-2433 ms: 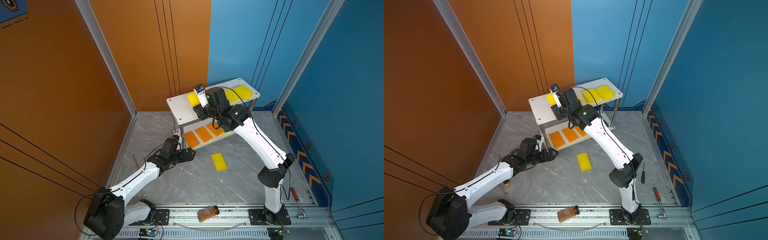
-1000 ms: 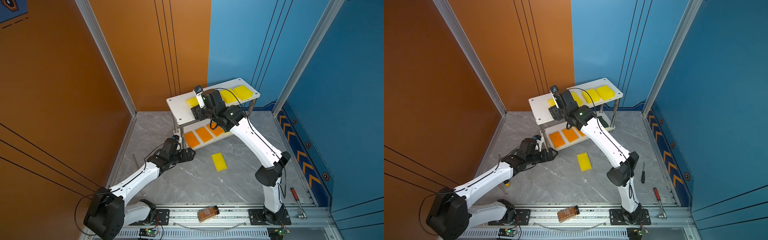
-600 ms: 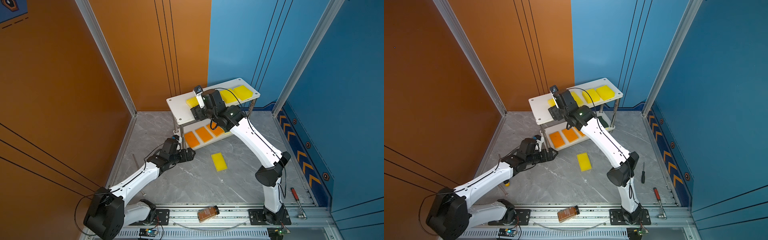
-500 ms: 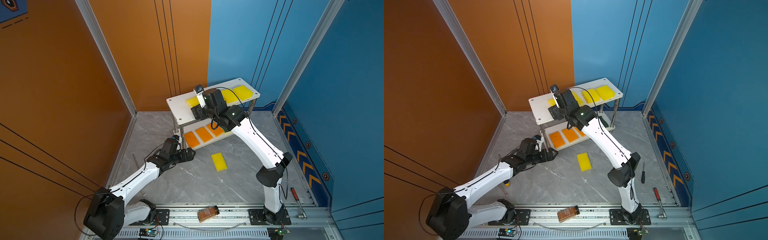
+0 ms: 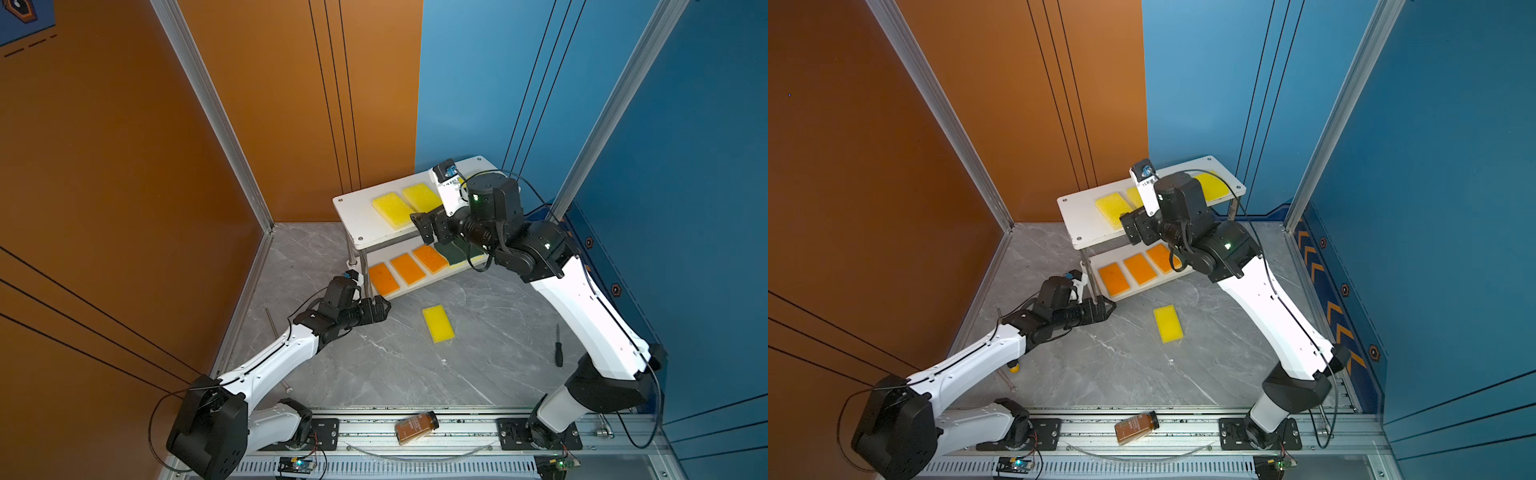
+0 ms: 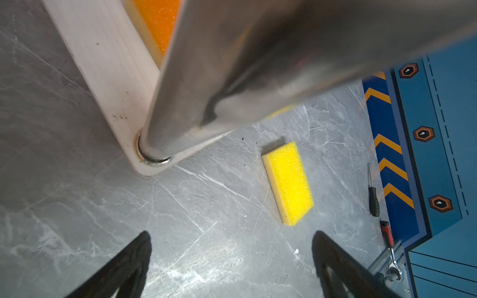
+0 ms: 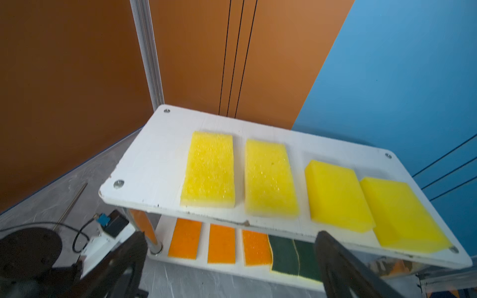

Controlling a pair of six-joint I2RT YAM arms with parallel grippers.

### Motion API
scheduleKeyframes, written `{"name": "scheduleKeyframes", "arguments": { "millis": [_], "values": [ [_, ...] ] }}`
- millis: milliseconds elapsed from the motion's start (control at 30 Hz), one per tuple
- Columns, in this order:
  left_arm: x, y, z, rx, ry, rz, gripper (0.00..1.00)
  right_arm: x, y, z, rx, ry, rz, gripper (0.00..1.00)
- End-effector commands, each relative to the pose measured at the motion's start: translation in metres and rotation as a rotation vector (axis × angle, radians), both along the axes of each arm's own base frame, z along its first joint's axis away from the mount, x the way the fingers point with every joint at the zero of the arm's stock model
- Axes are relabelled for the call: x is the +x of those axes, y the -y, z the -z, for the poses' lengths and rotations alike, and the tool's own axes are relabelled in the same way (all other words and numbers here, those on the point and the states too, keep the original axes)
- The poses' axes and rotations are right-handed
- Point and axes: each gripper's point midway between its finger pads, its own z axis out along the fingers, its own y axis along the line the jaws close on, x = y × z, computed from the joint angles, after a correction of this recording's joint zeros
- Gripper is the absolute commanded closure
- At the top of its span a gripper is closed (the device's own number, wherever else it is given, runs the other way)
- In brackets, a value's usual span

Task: Arrange cleaning sponges on a shelf
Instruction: Place the cleaning sponge at the shelf, then pick up the cleaning sponge at the center of the table.

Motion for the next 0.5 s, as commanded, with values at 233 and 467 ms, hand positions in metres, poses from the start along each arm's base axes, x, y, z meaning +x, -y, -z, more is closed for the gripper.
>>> {"name": "scheduleKeyframes", "arguments": {
  "millis": [233, 467],
  "values": [
    [-0.002, 0.002, -0.001, 0.005, 0.004, 0.022, 0.02, -0.038, 0.05, 0.159, -0.084, -0.432, 0.142, 0.0],
    [-0.003, 0.003, -0.006, -0.001, 0.017, 0.021, 0.02, -0.055, 0.057, 0.266, -0.102, -0.631, 0.223, 0.0]
  ]
}}
